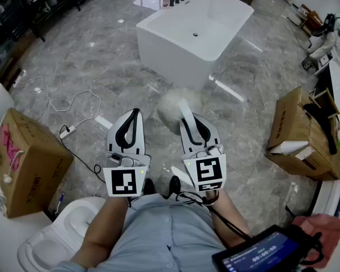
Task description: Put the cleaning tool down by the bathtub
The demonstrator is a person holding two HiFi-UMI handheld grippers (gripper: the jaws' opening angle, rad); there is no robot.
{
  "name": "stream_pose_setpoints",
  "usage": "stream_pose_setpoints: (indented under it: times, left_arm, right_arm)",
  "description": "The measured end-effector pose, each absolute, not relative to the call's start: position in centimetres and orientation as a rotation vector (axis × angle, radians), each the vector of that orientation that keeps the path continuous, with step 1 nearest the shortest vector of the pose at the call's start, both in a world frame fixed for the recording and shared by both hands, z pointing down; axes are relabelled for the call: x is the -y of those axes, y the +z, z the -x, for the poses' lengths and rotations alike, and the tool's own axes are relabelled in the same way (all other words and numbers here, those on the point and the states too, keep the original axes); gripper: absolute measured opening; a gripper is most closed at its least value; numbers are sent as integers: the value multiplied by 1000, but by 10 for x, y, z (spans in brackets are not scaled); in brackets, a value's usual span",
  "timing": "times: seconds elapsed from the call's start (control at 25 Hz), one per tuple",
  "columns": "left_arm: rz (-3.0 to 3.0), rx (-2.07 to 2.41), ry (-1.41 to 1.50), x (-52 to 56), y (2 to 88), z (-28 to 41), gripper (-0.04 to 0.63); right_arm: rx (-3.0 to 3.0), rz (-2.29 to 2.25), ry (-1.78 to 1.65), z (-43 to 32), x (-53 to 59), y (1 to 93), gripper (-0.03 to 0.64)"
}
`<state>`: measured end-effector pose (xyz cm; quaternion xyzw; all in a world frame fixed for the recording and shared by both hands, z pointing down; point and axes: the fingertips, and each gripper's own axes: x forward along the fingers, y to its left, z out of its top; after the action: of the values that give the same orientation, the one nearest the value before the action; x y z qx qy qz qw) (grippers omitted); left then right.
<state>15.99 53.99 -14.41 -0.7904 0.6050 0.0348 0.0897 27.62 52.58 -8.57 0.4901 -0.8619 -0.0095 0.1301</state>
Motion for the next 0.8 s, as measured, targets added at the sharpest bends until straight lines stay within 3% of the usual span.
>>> stream_pose_setpoints:
  times: [0.8]
  left_arm:
    - [2245,-1942,33,-479,-116,-169,14]
  right_arm:
    - [2529,-1291,86,-304,-461,-25,97]
